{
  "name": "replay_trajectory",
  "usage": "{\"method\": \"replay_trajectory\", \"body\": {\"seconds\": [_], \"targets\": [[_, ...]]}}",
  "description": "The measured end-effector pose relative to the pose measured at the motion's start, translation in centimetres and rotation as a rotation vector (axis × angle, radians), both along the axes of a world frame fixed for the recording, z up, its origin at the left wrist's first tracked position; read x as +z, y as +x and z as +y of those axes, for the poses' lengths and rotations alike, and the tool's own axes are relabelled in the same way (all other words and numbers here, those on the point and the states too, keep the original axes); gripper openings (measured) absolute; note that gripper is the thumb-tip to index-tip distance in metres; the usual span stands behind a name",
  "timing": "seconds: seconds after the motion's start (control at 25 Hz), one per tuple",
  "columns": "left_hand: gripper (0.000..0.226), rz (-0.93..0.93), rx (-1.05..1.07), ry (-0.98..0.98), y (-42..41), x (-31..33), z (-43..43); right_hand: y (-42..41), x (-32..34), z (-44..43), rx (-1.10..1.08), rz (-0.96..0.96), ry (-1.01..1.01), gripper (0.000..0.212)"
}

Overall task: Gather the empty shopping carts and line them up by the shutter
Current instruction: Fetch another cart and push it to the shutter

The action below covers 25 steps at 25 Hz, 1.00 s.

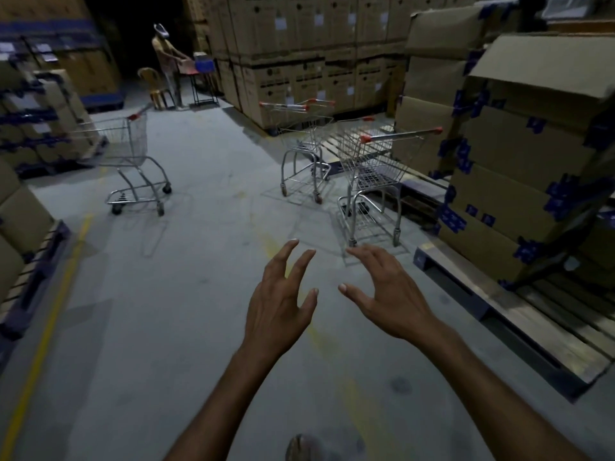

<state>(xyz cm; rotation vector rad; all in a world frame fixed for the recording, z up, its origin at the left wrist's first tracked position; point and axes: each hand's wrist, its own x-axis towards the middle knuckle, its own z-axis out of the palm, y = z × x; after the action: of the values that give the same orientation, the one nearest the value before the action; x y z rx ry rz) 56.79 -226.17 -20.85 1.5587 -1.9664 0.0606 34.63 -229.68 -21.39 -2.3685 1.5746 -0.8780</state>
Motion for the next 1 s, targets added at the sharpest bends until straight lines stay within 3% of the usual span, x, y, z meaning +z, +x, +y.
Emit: {"method": "replay_trajectory", "body": {"seconds": [0.24, 0.56, 1.0], "targets": [[0.067, 0.037, -0.072, 0.018, 2.4, -1.1, -16.4, 1.5, -1.3, -14.9, -0.067, 0.001, -0.005, 0.063], [0.067, 0.065, -0.227, 0.048, 3.4, 0.3, -35.0, 2.5, 0.0, -30.5, -0.178, -0.084, 0.041, 0.074], [0.067, 0.07, -0.297, 0.022, -3.8, -1.0, -55.7, -4.0, -1.7, -50.6, -0.239, -0.089, 0.048, 0.075]]}}
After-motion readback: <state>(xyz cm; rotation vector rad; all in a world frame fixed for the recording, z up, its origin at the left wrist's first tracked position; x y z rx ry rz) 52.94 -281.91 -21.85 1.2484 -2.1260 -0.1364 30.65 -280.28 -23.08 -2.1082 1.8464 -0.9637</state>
